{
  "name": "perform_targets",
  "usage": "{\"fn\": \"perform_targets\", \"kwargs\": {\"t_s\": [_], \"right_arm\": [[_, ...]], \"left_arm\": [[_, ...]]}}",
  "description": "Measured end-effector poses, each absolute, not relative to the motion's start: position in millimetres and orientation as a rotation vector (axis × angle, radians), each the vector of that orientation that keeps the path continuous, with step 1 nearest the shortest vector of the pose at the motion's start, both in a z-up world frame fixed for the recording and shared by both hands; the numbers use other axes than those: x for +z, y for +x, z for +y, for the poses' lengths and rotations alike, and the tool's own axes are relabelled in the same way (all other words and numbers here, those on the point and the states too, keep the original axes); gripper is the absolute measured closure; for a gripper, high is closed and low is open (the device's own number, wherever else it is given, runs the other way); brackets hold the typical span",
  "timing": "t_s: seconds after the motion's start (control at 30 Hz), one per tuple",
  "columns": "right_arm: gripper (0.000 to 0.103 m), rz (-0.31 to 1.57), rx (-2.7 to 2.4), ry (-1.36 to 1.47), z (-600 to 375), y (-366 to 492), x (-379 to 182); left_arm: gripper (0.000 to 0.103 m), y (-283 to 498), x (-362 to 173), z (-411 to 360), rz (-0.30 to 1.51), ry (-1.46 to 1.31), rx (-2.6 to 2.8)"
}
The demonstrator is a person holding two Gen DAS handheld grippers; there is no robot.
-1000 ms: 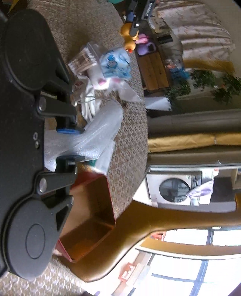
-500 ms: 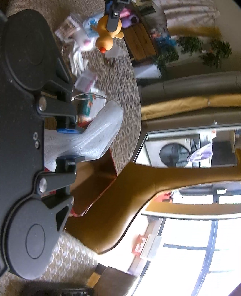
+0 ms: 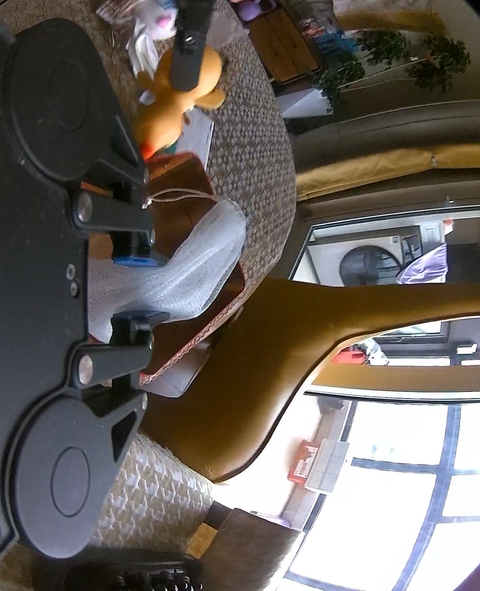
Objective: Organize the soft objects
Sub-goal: 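Carry the duck and mesh bag into the red tin box, opening both grippers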
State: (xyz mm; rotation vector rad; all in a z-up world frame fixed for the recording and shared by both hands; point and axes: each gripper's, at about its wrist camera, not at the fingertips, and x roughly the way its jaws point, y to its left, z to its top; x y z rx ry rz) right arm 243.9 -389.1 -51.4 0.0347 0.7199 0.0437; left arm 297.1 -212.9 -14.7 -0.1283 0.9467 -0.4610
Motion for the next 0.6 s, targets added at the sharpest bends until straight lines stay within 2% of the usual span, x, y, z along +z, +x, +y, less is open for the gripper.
{"fn": "perform_targets", "kwargs": {"t_s": [0.6], "right_arm": [[0.079,0.9,0.11,0.039,-393,324,-92]], "left_arm": [[0.068,334,-80,-274,1.038,-0.032,-0.489]]}}
